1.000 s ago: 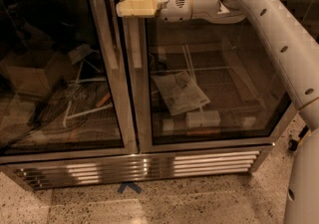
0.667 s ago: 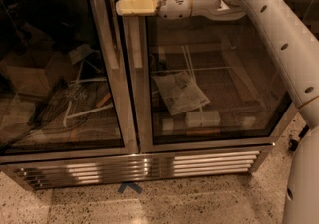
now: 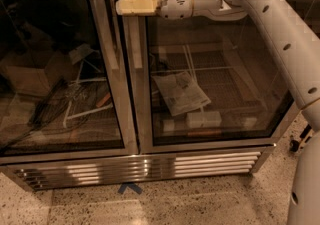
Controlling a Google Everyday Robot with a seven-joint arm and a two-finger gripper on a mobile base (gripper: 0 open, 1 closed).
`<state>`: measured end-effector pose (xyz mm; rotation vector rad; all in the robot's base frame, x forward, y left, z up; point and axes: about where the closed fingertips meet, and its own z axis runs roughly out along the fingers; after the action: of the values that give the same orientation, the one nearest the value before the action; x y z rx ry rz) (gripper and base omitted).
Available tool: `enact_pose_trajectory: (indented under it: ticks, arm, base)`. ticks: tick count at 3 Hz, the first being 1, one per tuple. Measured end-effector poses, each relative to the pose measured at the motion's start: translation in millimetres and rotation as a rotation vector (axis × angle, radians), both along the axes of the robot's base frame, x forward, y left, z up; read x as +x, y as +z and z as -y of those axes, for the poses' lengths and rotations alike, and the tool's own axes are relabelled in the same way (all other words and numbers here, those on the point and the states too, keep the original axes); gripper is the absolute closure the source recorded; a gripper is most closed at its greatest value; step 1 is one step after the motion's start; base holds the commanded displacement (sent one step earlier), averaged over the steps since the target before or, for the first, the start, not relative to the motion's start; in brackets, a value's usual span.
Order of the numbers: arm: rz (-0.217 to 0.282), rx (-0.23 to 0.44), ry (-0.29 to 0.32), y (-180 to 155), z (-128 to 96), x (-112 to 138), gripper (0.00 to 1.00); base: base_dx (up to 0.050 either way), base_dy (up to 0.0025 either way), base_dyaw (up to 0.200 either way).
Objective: Place blue chip bag into bottom drawer
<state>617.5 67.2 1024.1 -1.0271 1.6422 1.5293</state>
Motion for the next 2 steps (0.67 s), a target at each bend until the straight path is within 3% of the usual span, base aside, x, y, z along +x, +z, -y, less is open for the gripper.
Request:
enact_pose_trajectory:
  ticks: [2]
  arm:
    - [0.000, 0.000, 0.001, -7.7, -2.0, 11.7, 1.00]
  base:
    - [0.000, 0.00000, 0.000]
